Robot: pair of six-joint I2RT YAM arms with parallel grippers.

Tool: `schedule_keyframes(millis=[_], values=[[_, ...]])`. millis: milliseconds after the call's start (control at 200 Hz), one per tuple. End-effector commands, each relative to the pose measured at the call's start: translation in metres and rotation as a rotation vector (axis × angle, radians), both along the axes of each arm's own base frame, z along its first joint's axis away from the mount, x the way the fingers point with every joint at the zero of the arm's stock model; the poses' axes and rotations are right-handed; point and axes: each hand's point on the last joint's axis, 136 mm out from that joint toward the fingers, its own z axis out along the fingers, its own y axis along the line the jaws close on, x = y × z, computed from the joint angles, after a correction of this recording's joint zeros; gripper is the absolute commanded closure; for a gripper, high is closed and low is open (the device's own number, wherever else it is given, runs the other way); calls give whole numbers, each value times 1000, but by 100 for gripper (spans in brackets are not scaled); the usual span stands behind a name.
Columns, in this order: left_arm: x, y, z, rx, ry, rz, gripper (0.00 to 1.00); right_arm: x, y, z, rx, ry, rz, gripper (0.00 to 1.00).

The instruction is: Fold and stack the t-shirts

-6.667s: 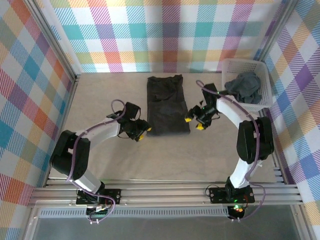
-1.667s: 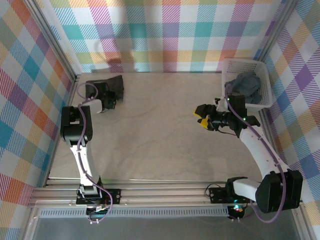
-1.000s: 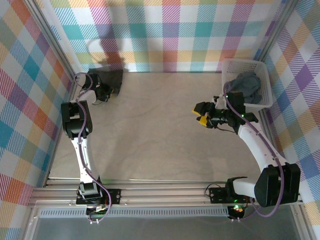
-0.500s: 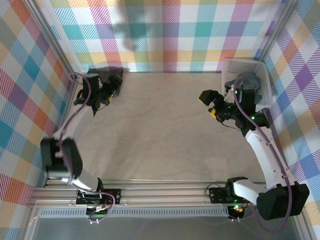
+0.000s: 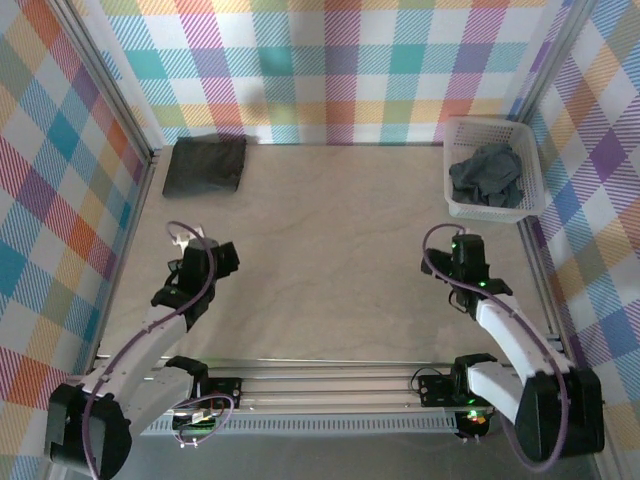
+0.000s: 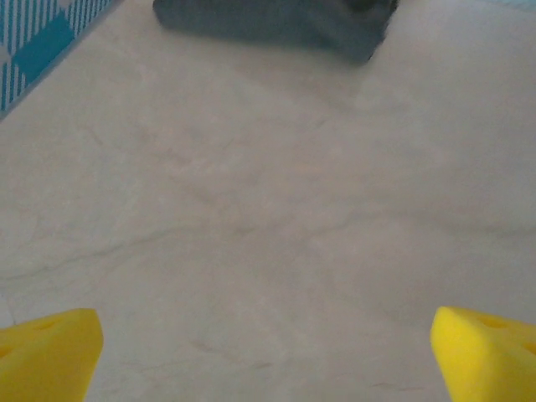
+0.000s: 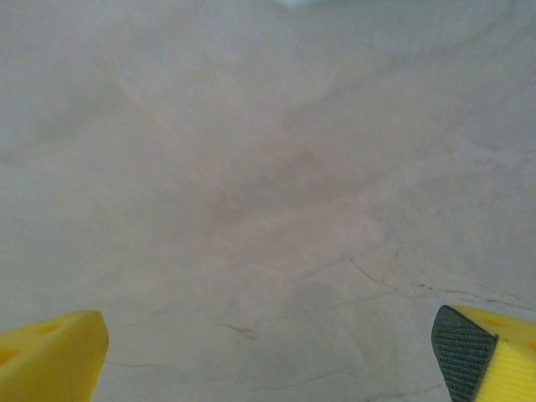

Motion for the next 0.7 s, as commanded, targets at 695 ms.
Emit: schedule_keyframes(millis=[695], values=[[96,9,-49,64,-187,-123,0,106,-3,8,-61,-445,159,0]])
